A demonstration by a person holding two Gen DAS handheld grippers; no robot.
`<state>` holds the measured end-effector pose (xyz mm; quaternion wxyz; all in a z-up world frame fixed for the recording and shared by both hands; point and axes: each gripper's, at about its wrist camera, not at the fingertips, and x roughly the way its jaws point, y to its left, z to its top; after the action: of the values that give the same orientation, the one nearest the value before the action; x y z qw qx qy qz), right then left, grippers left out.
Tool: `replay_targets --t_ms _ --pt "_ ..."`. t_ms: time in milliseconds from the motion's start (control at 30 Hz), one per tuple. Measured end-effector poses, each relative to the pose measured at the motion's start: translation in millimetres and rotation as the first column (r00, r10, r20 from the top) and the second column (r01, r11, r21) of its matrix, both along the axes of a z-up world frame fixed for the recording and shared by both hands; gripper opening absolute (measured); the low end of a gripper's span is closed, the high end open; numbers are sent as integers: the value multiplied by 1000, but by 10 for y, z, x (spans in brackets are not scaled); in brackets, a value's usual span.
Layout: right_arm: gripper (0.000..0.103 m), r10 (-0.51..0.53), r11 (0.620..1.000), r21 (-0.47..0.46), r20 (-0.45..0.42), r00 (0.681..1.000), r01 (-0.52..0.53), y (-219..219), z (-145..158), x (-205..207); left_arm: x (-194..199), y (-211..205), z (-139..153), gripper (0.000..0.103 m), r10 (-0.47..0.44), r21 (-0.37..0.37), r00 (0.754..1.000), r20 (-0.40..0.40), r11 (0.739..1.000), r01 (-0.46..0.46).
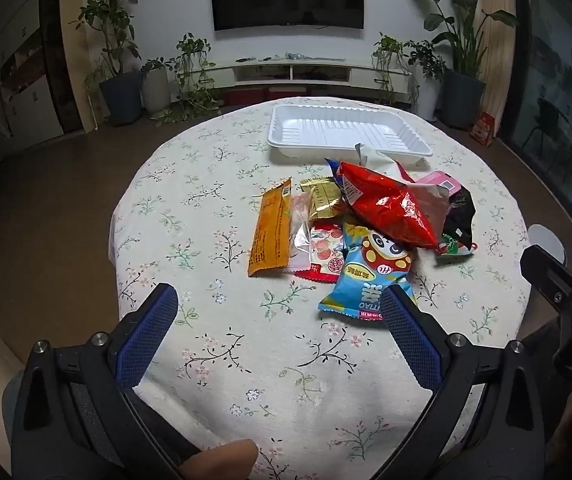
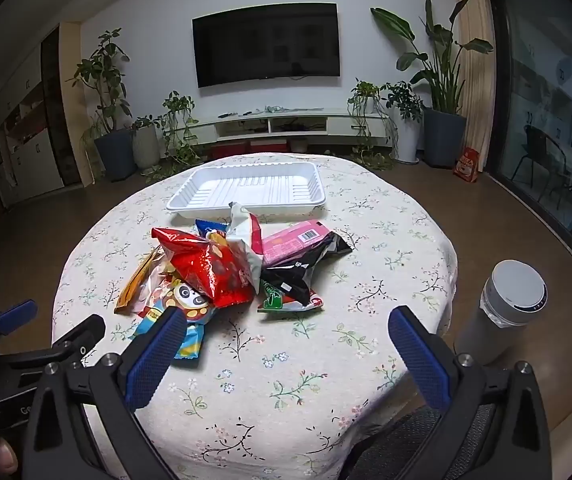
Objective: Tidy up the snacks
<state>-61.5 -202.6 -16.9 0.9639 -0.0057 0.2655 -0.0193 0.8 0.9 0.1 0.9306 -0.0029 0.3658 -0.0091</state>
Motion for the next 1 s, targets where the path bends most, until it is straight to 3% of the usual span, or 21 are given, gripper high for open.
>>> replay_targets --t_ms 200,1000 --pt "103 -1 1000 -3 3 1000 1 4 9 -9 1 -36 -4 103 12 41 1000 9 999 -13" --pt "103 0 1000 -12 1 1000 0 -7 2 -8 -28 -7 8 103 19 29 1000 9 999 -19"
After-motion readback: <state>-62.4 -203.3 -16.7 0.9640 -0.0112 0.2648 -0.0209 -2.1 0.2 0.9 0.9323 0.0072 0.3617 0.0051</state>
